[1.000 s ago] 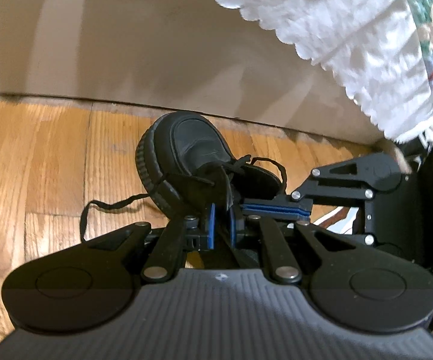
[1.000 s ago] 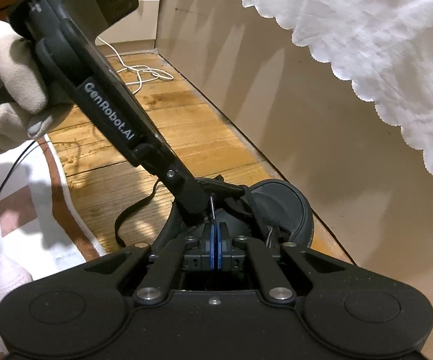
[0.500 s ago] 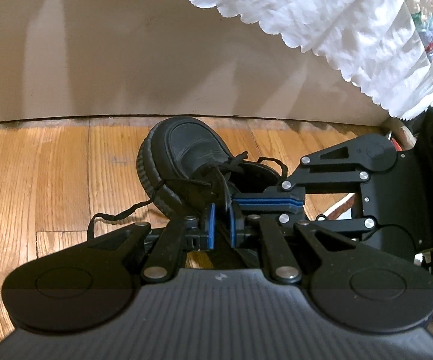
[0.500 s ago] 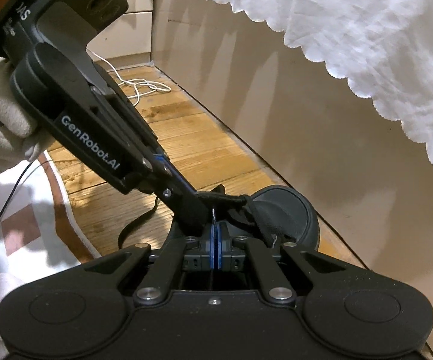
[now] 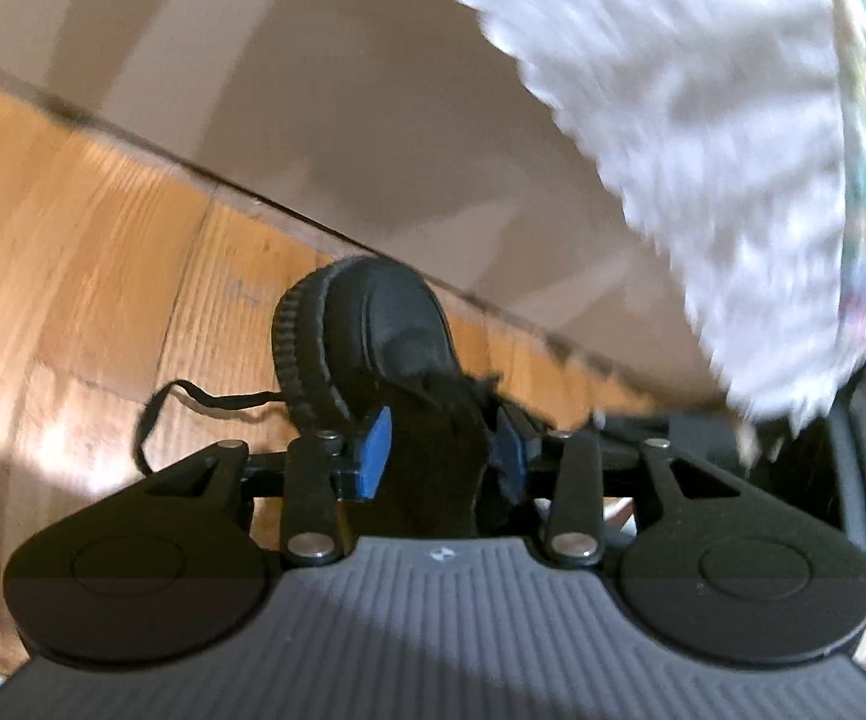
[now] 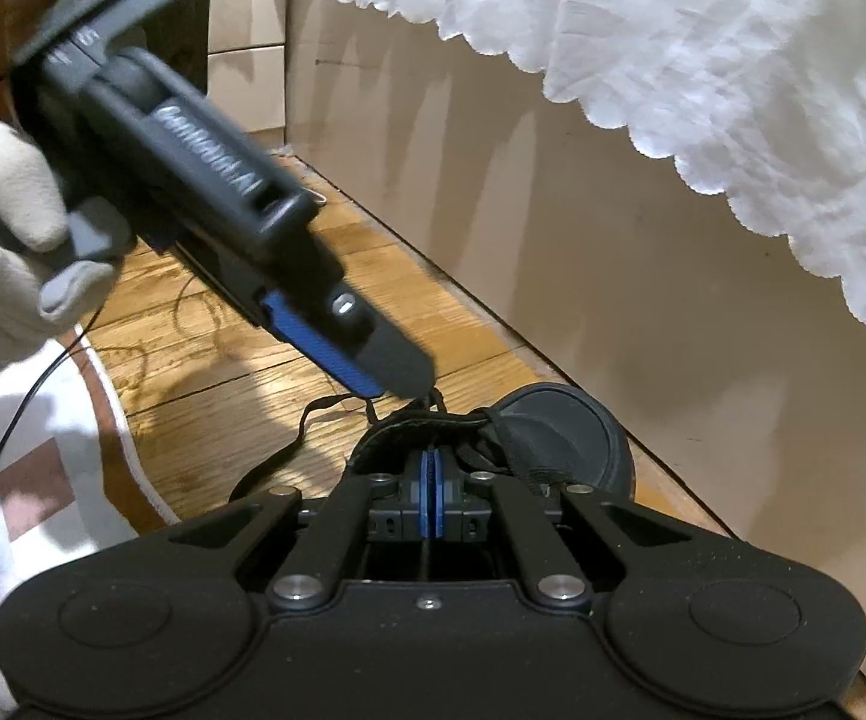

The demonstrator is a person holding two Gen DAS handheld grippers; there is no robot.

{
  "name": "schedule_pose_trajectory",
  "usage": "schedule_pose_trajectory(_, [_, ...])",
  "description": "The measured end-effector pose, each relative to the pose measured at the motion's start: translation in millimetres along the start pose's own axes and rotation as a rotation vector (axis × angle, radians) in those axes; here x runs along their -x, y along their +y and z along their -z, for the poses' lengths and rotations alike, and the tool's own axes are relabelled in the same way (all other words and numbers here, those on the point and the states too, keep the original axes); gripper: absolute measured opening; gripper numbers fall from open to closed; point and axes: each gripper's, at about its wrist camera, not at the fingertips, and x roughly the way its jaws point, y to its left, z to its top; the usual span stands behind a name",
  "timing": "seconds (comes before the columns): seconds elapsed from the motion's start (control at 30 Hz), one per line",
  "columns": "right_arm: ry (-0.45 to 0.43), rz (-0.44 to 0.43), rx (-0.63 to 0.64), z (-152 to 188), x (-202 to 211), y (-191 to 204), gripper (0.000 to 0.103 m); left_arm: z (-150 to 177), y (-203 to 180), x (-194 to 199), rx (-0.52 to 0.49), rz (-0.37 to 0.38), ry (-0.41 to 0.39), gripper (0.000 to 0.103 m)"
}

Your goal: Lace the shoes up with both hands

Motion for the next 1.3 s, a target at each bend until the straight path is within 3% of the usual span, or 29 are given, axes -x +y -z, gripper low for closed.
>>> schedule_pose_trajectory(0.07, [-0.006,-0.001,-0.012,0,0,-2,0.004,1,10,-4,0.072,0.049,-0.023,0.036])
schedule_pose_trajectory(0.13, [-0.014,-0.002,-0.024,1,0,-4,0.004,3,13,-9,0.080,0.099,-0.031,0.031])
schedule_pose_trajectory(0.2, [-0.022,-0.006,-0.039,2,-1,-5,0.004,5,10,-13,0.036,0.098,-0.026,0.013])
schedule_pose_trajectory(0.33, [-0.031,-0.017,-0.059,4,-3,-9,0.004,8,0,-11,-0.032,0.083,-0.047,0.007])
schedule_pose_trajectory(0.37, [-0.035,-0.021,-0.065,4,-3,-9,0.004,7,-2,-9,-0.049,0.079,-0.055,0.001])
schedule_pose_trajectory(0.6, [-0.045,-0.031,-0.077,5,-4,-11,0.004,0,-1,15,-0.081,0.059,-0.119,0.000])
schedule_pose_trajectory(0.73, [-0.045,-0.033,-0.077,4,-5,-11,0.004,5,5,17,-0.058,0.073,-0.103,0.007])
schedule_pose_trajectory(0.8, [-0.045,-0.036,-0.084,4,-6,-12,0.005,8,5,12,-0.048,0.051,-0.085,0.027])
schedule_pose_trajectory(0.87, [-0.047,-0.044,-0.099,5,-6,-14,0.005,13,6,7,-0.034,0.050,-0.083,0.033])
schedule_pose_trajectory(0.97, [-0.049,-0.052,-0.112,5,-6,-16,0.005,18,11,-2,-0.007,0.066,-0.064,0.031])
schedule_pose_trajectory(1.07, [-0.050,-0.056,-0.116,6,-7,-17,0.006,21,18,-7,0.049,0.116,-0.054,0.016])
schedule_pose_trajectory(1.17, [-0.052,-0.061,-0.125,7,-7,-19,0.006,22,17,-6,0.050,0.122,-0.063,0.010])
schedule_pose_trajectory(1.3, [-0.065,-0.095,-0.172,9,-9,-25,0.006,23,29,-6,0.139,0.168,-0.071,0.010])
